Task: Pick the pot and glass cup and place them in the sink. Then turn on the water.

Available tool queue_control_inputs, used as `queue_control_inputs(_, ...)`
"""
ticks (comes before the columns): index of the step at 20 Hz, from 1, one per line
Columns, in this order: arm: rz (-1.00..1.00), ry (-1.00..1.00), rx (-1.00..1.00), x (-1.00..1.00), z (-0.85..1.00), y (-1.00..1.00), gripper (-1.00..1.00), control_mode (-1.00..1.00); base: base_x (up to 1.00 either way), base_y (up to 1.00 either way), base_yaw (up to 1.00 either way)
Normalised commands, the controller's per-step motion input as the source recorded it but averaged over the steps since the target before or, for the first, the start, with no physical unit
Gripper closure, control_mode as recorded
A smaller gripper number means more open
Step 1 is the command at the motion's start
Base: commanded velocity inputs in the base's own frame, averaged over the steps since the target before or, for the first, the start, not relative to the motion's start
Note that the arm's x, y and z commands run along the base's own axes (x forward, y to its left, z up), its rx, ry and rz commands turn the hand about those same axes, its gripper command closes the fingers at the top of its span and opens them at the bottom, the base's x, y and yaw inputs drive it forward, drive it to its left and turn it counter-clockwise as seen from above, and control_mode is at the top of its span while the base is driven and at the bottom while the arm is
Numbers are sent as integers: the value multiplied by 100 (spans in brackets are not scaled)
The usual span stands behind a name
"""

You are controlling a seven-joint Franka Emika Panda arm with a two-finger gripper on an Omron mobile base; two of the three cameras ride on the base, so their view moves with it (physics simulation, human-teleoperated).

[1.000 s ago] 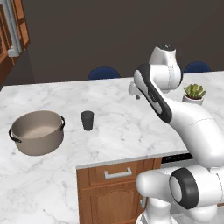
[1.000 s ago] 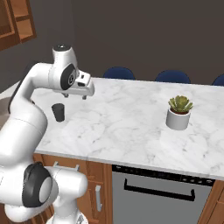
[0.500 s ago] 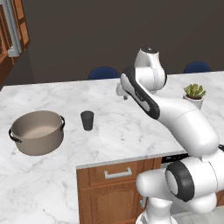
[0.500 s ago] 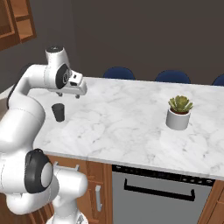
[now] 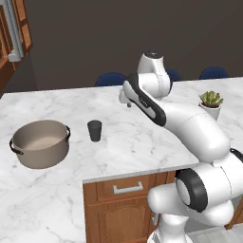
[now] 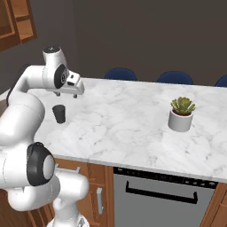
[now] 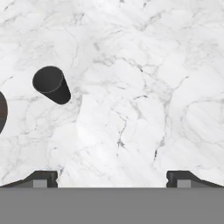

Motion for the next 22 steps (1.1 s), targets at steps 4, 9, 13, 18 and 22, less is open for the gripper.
queue_control_inputs(4,0,4,0,27,-11,21,-100,-100,0,0,0)
queue_control_inputs(9,0,7,0,26,-21,28,-100,-100,0,0,0)
queue_control_inputs(13,0,10,0,29,-21,28,-100,-100,0,0,0)
queue_control_inputs(18,0,15,0,24,-22,24,-100,-100,0,0,0)
queue_control_inputs(22,0,17,0,26,-23,22,-100,-100,0,0,0)
